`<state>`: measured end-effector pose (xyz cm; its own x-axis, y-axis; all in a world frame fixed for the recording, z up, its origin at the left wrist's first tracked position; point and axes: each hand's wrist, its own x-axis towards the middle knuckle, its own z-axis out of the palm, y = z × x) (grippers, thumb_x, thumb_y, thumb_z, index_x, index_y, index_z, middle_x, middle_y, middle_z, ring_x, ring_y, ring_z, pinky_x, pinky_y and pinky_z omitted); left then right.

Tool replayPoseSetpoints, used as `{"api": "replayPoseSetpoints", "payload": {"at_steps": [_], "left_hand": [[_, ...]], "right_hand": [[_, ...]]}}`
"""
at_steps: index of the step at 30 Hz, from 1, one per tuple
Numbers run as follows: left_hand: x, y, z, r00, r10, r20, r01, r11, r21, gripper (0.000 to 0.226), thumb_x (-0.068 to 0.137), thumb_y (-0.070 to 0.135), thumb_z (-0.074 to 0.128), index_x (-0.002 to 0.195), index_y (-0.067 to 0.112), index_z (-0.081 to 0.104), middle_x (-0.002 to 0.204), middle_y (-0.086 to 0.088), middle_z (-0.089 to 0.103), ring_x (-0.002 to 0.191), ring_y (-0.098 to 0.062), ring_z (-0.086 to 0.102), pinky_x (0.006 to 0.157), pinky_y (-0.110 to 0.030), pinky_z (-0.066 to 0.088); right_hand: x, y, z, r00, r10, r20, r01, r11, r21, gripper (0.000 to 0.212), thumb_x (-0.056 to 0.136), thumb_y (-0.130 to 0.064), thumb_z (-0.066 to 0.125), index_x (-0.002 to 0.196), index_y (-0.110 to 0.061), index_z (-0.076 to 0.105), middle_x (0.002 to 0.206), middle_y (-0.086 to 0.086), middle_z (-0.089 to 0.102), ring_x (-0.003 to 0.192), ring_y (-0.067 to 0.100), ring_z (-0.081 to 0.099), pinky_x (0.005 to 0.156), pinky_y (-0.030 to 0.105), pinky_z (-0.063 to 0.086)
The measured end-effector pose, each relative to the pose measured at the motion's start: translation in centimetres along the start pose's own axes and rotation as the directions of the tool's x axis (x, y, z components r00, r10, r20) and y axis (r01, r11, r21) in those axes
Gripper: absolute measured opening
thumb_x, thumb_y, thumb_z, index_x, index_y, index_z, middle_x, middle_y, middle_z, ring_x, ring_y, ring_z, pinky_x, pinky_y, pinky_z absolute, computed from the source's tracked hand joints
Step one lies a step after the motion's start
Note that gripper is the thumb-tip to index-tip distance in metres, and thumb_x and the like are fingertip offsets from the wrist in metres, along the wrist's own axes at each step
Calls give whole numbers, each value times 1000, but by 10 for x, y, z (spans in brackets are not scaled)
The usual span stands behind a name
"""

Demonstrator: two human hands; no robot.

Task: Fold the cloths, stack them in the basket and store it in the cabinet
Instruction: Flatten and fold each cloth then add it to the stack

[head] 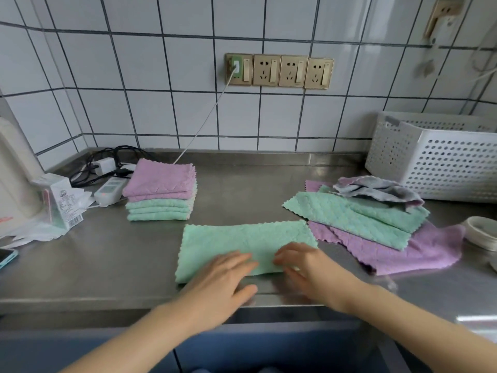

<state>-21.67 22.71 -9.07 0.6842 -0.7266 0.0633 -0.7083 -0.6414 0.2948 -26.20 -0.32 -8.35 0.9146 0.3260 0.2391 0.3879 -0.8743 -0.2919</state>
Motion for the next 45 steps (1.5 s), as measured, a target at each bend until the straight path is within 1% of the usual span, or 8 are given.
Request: {"api": "replayPoseSetpoints", "payload": {"at_steps": [7,16,26,31,38,39,40,45], "left_hand": [[-31,-18,2,993,-52,102,44,996,80,79,74,73,-3,147,45,5,152,29,-11,137,10,-19,117,-26,-8],[-37,-18,-18,985,-170,-32,173,973,155,95,72,79,-5,146,31,30,156,14,20,144,-6,15,114,-23,7],[-7,38,8,976,-77,-206,57,993,-101,34,88,41,52,122,37,53,116,15,59,108,-8,56,89,-27,47],[-20,16,0,998,-31,-50,10,924,-382,35,95,33,52,129,40,53,136,29,41,131,12,31,112,-17,24],[-34,-7,-20,1000,-14,28,27,854,-520,34,86,64,41,86,38,61,66,25,46,61,7,36,66,-6,35],[-35,-9,-19,1000,-7,30,21,864,-503,31,92,52,47,93,31,71,79,24,69,79,10,59,70,-1,34],[-36,-10,-22,999,19,50,8,868,-496,16,95,34,52,108,27,59,109,15,51,114,4,38,77,3,33],[-45,-45,-1,972,230,53,-223,969,-110,76,82,-7,57,142,36,37,148,25,31,139,9,19,116,-19,11]], "right_hand": [[-33,32,-2,995,-87,-48,75,973,-218,35,93,-33,41,116,-25,66,116,-5,65,100,14,63,86,22,51],[-35,34,-10,989,-124,-75,90,929,-358,53,73,0,70,120,-19,58,94,-3,57,81,19,58,66,30,53],[-44,-73,-45,993,-46,-108,77,952,295,36,89,-18,62,120,-36,54,90,-14,65,78,6,61,75,15,48],[-34,-26,-49,975,112,-191,-59,963,264,41,89,-5,60,118,-34,58,99,-17,69,93,-2,63,86,22,51],[-31,-14,-9,995,0,104,-15,988,151,79,77,-5,58,142,-40,30,139,-14,44,122,4,47,89,7,38],[-27,-18,-7,994,-46,99,30,986,164,79,74,1,51,143,-35,36,143,-15,41,127,-1,41,90,2,33],[-23,-20,-6,993,-98,70,85,983,163,76,72,4,42,140,-29,43,146,-15,39,132,-6,33,94,1,29],[-17,-1,10,932,-363,2,362,930,-61,42,85,1,56,121,-18,64,139,-6,52,140,13,32,102,34,44]]}}
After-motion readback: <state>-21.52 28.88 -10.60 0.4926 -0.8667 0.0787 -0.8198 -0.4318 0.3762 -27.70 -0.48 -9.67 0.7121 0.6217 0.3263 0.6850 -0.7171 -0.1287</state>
